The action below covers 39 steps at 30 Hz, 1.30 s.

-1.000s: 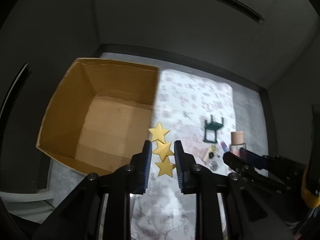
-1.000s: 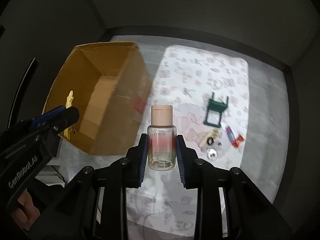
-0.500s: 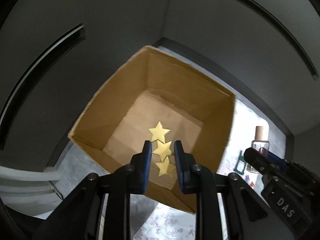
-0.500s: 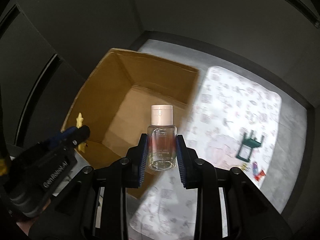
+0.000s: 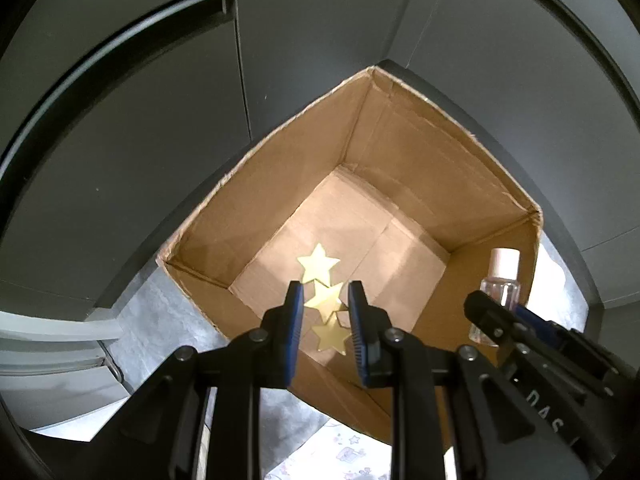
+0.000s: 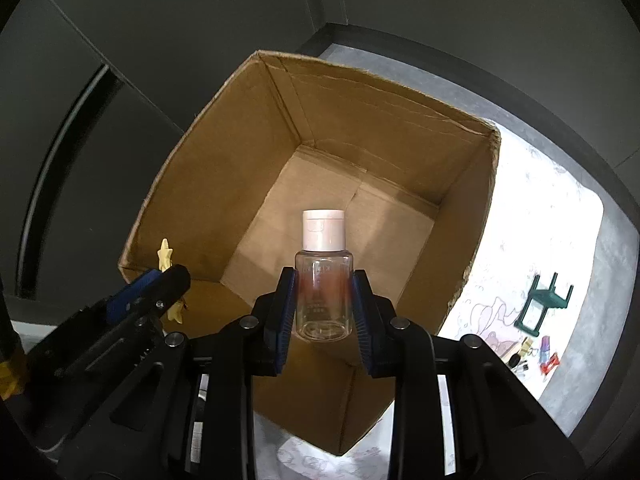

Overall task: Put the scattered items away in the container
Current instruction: 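Carry the bottle and gold stars with both tools over the cardboard box, then open both tools to drop the bottle and stars into the box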

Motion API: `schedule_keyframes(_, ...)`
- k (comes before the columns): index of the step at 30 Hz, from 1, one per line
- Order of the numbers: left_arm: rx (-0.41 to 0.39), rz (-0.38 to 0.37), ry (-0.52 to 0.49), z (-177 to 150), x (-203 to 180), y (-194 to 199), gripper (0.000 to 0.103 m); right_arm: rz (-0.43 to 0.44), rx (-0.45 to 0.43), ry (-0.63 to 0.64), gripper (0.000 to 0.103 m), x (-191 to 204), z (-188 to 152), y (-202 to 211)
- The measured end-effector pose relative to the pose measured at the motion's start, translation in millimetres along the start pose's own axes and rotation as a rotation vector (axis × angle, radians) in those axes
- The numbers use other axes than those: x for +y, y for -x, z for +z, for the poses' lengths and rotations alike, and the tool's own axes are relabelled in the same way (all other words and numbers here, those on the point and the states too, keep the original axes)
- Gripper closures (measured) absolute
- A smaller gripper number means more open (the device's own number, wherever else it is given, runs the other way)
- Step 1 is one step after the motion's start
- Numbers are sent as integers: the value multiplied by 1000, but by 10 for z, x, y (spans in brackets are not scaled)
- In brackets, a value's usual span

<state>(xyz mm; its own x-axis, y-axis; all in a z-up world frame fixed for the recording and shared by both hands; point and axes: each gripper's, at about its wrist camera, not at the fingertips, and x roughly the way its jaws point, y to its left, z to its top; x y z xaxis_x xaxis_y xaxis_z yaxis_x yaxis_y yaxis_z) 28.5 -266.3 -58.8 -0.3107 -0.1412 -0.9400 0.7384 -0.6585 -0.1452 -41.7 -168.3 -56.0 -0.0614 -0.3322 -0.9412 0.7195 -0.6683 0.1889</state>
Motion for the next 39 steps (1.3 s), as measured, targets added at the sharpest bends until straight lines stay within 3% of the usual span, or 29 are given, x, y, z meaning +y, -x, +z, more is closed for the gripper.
schedule_keyframes(16, 28, -1, 18, 108, 6, -170, 80, 29, 33, 1, 75, -21, 6, -174)
schedule_keyframes(22, 17, -43, -3, 136, -34, -179, 80, 14, 37, 27, 74, 11, 5, -182)
schedule_keyframes(23, 11, -44, 2, 133, -25, -163, 78, 10, 37, 32, 70, 15, 4, -182)
schedule_keyframes(24, 3, -40, 10, 127, -11, -141, 72, 6, 36, 37, 54, 19, 3, -182)
schedule_keyframes(26, -15, -38, 31, 119, 27, -101, 59, -36, 15, 48, 44, 8, 8, -157)
schedule_keyframes(28, -22, -39, 61, 130, 82, -85, 40, -46, 7, 33, 37, -56, 32, -149)
schedule_keyframes(31, -30, -21, 76, 166, 138, -56, 16, -40, 8, -23, 13, -205, 63, -142)
schedule_keyframes(33, -51, -14, 72, 180, 146, -15, 7, -30, 8, -49, 0, -293, 80, -134)
schedule_keyframes(39, -68, -26, 52, 192, 117, 47, 2, -41, -11, -59, 0, -371, 112, -61)
